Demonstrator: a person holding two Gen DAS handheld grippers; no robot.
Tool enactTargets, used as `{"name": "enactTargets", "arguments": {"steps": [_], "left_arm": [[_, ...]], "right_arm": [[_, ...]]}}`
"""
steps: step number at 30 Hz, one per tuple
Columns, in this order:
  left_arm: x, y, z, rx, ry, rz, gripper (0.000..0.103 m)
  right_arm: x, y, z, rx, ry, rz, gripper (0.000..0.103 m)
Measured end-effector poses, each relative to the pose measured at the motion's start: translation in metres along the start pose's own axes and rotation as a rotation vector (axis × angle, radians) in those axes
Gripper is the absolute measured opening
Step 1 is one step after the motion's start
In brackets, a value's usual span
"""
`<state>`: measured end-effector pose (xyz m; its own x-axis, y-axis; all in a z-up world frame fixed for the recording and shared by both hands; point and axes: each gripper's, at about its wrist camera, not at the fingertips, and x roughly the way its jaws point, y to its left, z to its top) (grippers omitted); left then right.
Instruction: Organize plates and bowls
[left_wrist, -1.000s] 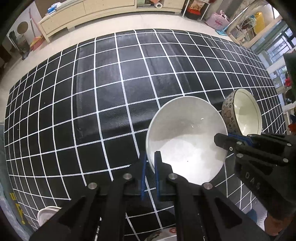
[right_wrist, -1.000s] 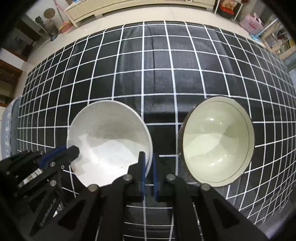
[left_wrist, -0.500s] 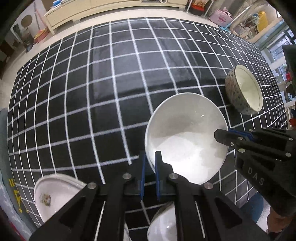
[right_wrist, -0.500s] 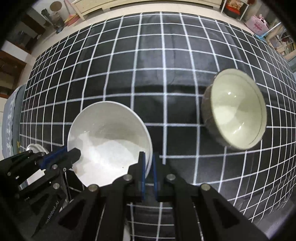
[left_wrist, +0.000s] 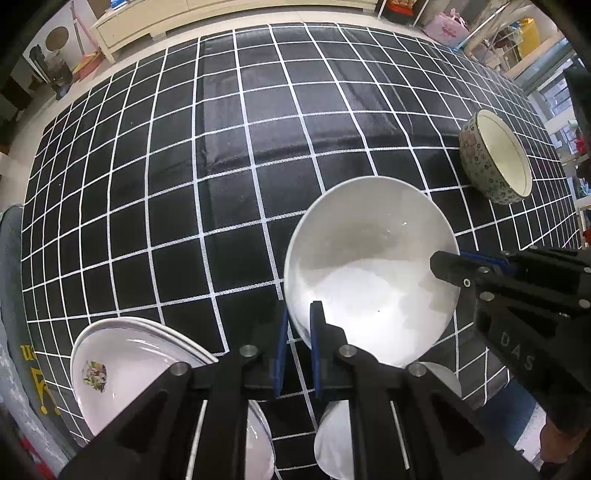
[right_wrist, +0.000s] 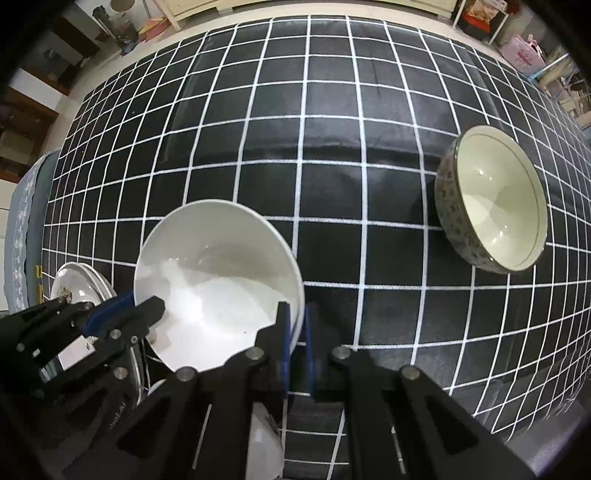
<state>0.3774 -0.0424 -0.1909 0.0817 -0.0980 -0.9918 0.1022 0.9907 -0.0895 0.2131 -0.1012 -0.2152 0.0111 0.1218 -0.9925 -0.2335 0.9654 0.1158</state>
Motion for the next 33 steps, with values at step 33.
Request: {"name": "enactTargets", "arguments": {"steps": [33], "left_arm": [[-0.07,0.008,-0.025,-0.018,-0.09,-0.007,0.009]], "right_arm": [[-0.035,-0.015,0.026,0.041,-0.055,-0.033,0.01]]}}
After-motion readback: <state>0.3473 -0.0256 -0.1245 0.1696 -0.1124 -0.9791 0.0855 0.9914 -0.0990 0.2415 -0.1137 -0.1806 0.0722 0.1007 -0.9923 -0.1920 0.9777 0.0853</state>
